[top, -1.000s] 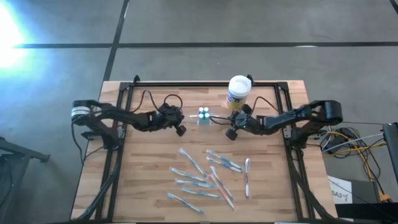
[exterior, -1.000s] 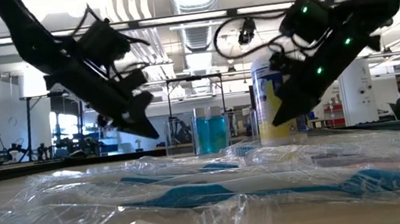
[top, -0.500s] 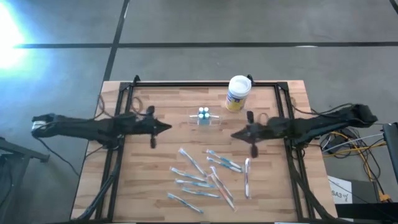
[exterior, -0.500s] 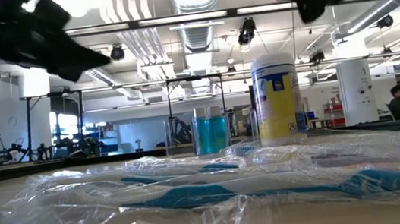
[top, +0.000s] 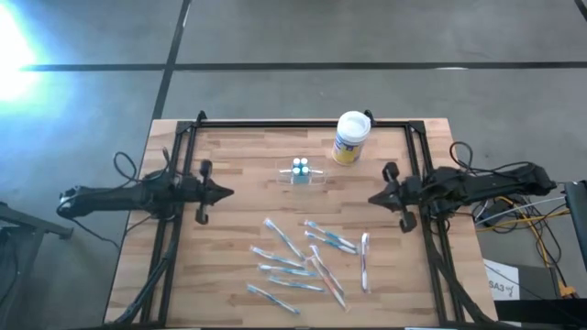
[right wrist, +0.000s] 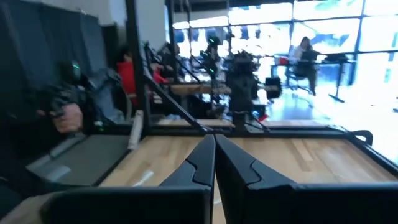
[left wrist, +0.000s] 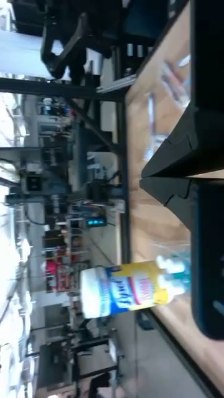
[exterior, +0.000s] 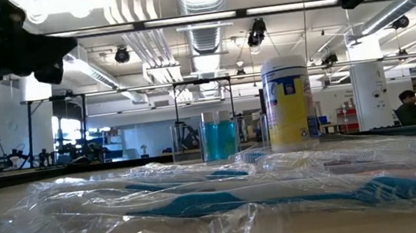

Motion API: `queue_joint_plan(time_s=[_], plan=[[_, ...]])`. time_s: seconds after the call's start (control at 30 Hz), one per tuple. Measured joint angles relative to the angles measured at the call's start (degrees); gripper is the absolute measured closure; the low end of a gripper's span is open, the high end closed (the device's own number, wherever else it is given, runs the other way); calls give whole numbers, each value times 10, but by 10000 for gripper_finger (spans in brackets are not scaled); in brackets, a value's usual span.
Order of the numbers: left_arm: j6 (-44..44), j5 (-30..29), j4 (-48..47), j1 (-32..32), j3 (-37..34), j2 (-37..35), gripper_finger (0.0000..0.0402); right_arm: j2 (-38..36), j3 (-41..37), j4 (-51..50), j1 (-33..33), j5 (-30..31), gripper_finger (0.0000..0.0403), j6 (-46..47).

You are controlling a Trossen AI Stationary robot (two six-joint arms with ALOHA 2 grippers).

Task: Pick & Place toothbrushing station
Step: Put the violet toothbrush into the transparent organizer

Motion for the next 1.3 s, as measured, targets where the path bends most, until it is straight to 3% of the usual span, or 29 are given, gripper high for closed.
queue_joint_plan(time_s=[0.3, 0.47, 0.63, 0.9, 1.07, 1.3], plan=[[-1, 2, -56, 0, -2, -34, 397, -86, -46, -15, 0, -5, 394, 71], [-18, 2, -56, 0, -2, -36, 389, -57, 7, -169, 4, 20, 394, 171], [-24, 2, -56, 0, 1, -36, 392, 58, 106, -347, 28, 51, 394, 305], [-24, 2, -56, 0, 4, -36, 393, 308, 256, -489, 151, 59, 394, 529], [-24, 2, -61, 0, 3, -36, 387, 438, 336, -527, 242, 92, 394, 645], [-27, 20, -65, 0, 2, -36, 398, 567, 407, -530, 306, 72, 368, 771]])
